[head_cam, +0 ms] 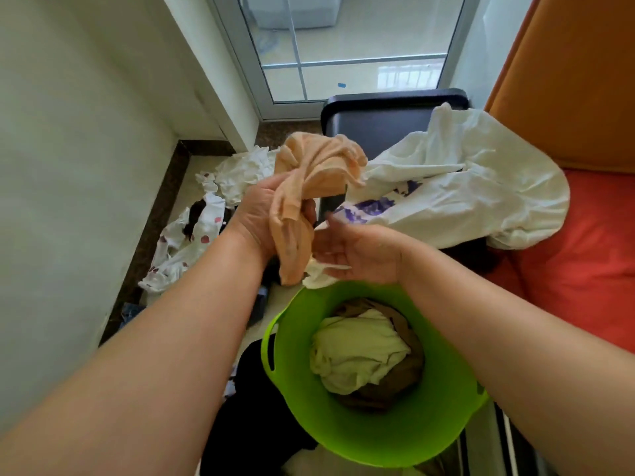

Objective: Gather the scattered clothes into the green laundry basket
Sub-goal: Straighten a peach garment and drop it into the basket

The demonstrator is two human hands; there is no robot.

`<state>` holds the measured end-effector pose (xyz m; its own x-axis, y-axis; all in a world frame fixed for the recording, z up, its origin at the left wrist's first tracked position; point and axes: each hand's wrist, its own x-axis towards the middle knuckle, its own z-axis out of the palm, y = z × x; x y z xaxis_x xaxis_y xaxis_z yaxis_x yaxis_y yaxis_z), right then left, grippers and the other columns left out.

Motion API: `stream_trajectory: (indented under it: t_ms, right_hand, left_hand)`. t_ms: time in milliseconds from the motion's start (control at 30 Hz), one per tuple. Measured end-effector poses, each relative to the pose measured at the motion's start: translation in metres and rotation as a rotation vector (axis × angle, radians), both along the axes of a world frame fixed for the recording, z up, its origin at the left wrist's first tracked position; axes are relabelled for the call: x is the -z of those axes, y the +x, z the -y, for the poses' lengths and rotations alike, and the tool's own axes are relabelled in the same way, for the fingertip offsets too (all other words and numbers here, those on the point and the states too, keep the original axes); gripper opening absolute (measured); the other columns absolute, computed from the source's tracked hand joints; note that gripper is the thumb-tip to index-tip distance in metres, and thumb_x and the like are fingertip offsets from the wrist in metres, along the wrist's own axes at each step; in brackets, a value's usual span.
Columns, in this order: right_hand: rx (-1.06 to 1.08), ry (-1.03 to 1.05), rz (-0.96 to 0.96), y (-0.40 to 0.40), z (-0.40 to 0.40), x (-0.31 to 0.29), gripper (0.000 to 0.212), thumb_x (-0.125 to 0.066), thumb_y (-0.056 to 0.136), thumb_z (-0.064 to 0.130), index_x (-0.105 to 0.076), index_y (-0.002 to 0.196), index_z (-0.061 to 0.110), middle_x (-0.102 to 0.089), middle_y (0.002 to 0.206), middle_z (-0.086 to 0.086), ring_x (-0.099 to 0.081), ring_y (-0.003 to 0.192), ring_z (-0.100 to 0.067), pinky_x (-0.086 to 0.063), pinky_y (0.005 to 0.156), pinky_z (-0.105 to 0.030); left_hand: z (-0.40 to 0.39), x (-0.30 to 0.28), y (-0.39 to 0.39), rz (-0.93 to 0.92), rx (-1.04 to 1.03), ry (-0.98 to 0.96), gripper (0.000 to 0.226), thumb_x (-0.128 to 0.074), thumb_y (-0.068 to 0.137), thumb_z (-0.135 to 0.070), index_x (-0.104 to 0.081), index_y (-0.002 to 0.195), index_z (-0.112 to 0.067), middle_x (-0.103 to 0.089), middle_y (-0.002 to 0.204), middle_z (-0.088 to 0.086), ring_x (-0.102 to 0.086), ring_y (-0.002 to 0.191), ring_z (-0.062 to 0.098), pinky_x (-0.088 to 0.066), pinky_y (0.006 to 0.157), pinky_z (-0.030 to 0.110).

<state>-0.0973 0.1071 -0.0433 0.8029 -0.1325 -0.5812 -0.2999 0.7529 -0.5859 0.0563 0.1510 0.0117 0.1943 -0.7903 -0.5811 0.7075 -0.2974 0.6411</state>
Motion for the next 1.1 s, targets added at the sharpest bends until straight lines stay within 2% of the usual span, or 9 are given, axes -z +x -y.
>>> stream_trajectory:
  t_ms: [133, 233, 300, 367, 433, 667, 867, 1000, 1100]
  right_hand:
    - [0.335, 0.174, 0.126, 0.02, -0.011, 0.005, 0.075, -0.028, 0.085, 0.076, -0.057, 0.125, 0.019, -0.066, 0.12, -0.004, -0.056, 0.119, -0.025, -0.038, 0.104, -0.05]
    - [0.383, 0.225, 0.2, 0.042, -0.033, -0.006, 0.08, -0.037, 0.085, 0.072, -0.049, 0.14, 0.014, -0.058, 0.134, -0.013, -0.051, 0.128, -0.032, -0.035, 0.11, -0.051]
    - [0.455, 0.144, 0.122, 0.062, -0.053, -0.011, 0.063, -0.041, 0.094, 0.057, -0.051, 0.137, 0.012, -0.063, 0.125, -0.013, -0.06, 0.117, -0.028, -0.049, 0.098, -0.044]
    - [0.47, 0.072, 0.044, 0.076, -0.07, -0.013, 0.051, -0.041, 0.098, 0.049, -0.057, 0.13, 0.013, -0.069, 0.112, -0.012, -0.068, 0.102, -0.025, -0.056, 0.085, -0.039]
    - [0.413, 0.062, -0.002, 0.09, -0.09, -0.013, 0.047, -0.044, 0.095, 0.047, -0.06, 0.124, 0.013, -0.069, 0.11, -0.012, -0.067, 0.099, -0.025, -0.054, 0.083, -0.039]
    - [0.528, 0.121, -0.087, 0.11, -0.128, 0.0, 0.045, -0.04, 0.101, 0.04, -0.054, 0.124, 0.003, -0.059, 0.123, -0.022, -0.061, 0.106, -0.032, -0.05, 0.091, -0.044]
    - [0.804, 0.044, -0.142, 0.096, -0.126, 0.01, 0.029, -0.047, 0.1, 0.032, -0.06, 0.118, 0.013, -0.067, 0.115, -0.014, -0.065, 0.104, -0.029, -0.055, 0.078, -0.044]
    - [0.833, -0.218, -0.258, 0.082, -0.121, 0.02, 0.017, -0.05, 0.099, 0.028, -0.066, 0.105, 0.025, -0.068, 0.112, -0.007, -0.064, 0.107, -0.025, -0.052, 0.094, -0.042]
    - [0.989, -0.078, -0.216, 0.064, -0.117, 0.024, 0.014, -0.052, 0.098, 0.021, -0.065, 0.103, 0.022, -0.067, 0.107, -0.005, -0.065, 0.096, -0.021, -0.053, 0.087, -0.036]
  left_hand:
    - [-0.056, -0.003, 0.03, -0.037, 0.011, -0.036, 0.032, -0.053, 0.076, -0.033, -0.071, 0.065, -0.01, -0.064, 0.06, 0.002, -0.06, 0.049, 0.015, -0.05, 0.045, 0.02]
    - [-0.107, 0.008, 0.04, -0.052, 0.087, 0.074, 0.041, -0.05, 0.084, -0.034, -0.075, 0.066, -0.007, -0.069, 0.065, 0.007, -0.067, 0.057, 0.018, -0.056, 0.051, 0.025]
    - [-0.141, 0.029, 0.051, 0.026, 0.174, 0.205, 0.056, -0.047, 0.092, -0.055, -0.077, 0.086, -0.007, -0.07, 0.08, 0.011, -0.067, 0.074, 0.02, -0.056, 0.067, 0.026]
    - [-0.165, 0.048, 0.059, 0.217, 0.323, 0.34, 0.092, -0.048, 0.066, -0.088, -0.066, 0.122, -0.017, -0.065, 0.114, 0.005, -0.059, 0.107, 0.023, -0.045, 0.096, 0.038]
    - [-0.183, 0.054, 0.061, 0.289, 0.344, 0.345, 0.115, -0.052, 0.042, -0.097, -0.057, 0.133, -0.028, -0.061, 0.132, -0.003, -0.053, 0.123, 0.024, -0.031, 0.109, 0.048]
    - [-0.202, 0.065, 0.066, 0.393, -0.08, 0.316, 0.006, -0.069, 0.087, -0.028, -0.067, 0.093, -0.029, -0.072, 0.1, -0.002, -0.065, 0.102, 0.021, -0.053, 0.088, 0.039]
    - [-0.216, 0.063, 0.097, 0.341, -0.122, 0.2, 0.006, -0.071, 0.085, -0.016, -0.066, 0.086, -0.02, -0.067, 0.081, 0.0, -0.059, 0.079, 0.019, -0.047, 0.073, 0.035]
    - [-0.217, 0.062, 0.106, 0.559, -0.148, 0.244, 0.009, -0.068, 0.088, -0.028, -0.07, 0.08, -0.025, -0.066, 0.084, 0.0, -0.057, 0.083, 0.018, -0.051, 0.081, 0.038]
    - [-0.206, 0.054, 0.1, 0.481, -0.158, 0.215, 0.013, -0.064, 0.092, -0.029, -0.066, 0.082, -0.02, -0.063, 0.081, 0.003, -0.057, 0.076, 0.018, -0.052, 0.072, 0.036]
